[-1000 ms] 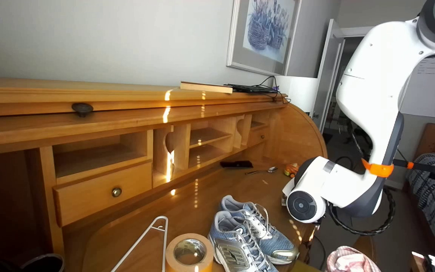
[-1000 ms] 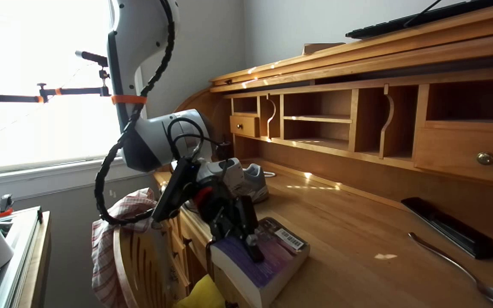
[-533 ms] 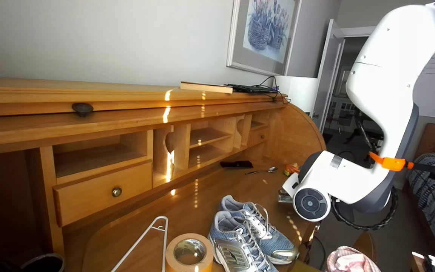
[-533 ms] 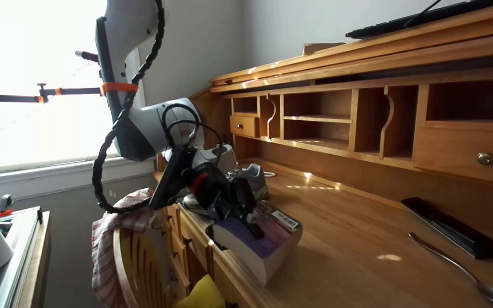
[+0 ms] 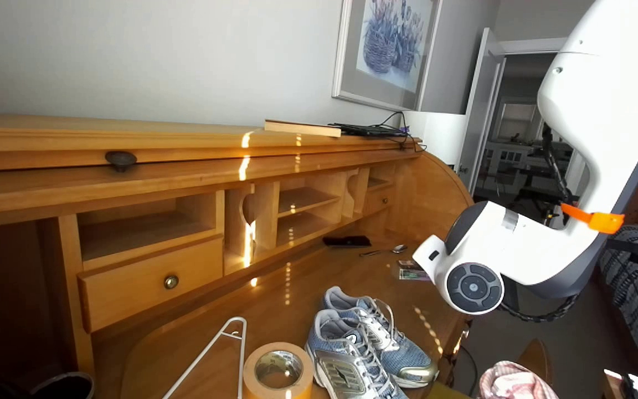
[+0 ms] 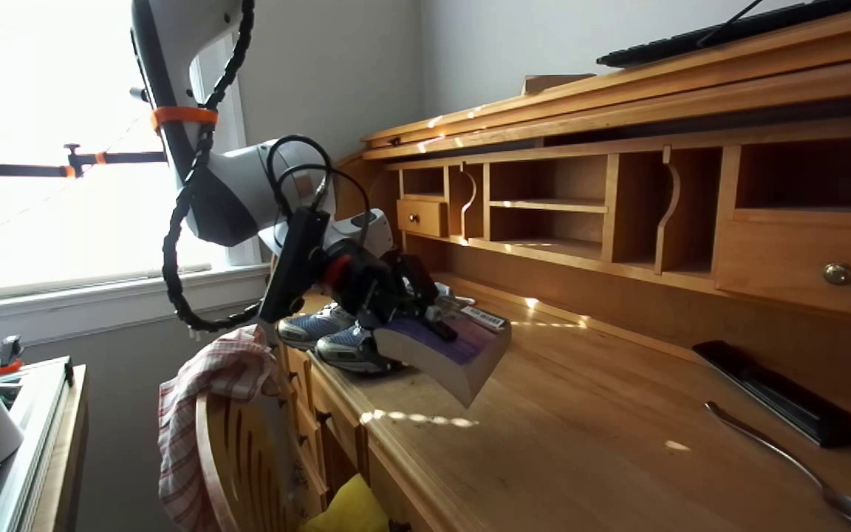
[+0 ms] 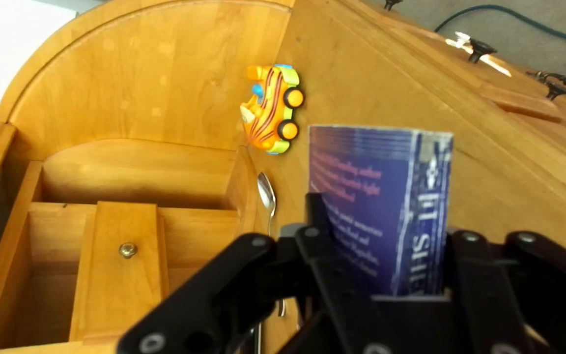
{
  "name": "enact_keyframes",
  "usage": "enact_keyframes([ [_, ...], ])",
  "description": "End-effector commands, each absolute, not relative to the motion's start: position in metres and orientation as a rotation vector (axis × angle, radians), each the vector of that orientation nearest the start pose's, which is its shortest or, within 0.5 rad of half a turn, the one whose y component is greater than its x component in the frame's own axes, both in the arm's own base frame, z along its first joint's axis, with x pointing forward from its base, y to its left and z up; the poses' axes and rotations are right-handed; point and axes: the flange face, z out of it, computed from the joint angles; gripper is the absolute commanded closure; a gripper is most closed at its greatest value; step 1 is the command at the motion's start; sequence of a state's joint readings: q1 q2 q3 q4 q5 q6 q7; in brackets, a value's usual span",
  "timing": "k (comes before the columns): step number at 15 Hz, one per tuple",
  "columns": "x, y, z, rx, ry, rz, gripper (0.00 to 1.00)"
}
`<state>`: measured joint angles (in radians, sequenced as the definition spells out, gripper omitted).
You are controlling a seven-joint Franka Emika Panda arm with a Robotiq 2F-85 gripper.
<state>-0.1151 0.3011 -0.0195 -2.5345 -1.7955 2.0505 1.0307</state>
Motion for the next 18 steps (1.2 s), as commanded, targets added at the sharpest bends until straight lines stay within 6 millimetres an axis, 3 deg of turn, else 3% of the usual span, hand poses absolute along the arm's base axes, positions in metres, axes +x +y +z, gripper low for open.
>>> enact_keyframes([
  [1,0.400,-0.096,0.187,1.854,0.443,0.111,0.91],
  [8,0.420,-0.084,0.244,1.852,0.446,0.289,0.91],
  [18,0.411,-0.063,0.306,1.834,0.451,0.486,0.91],
])
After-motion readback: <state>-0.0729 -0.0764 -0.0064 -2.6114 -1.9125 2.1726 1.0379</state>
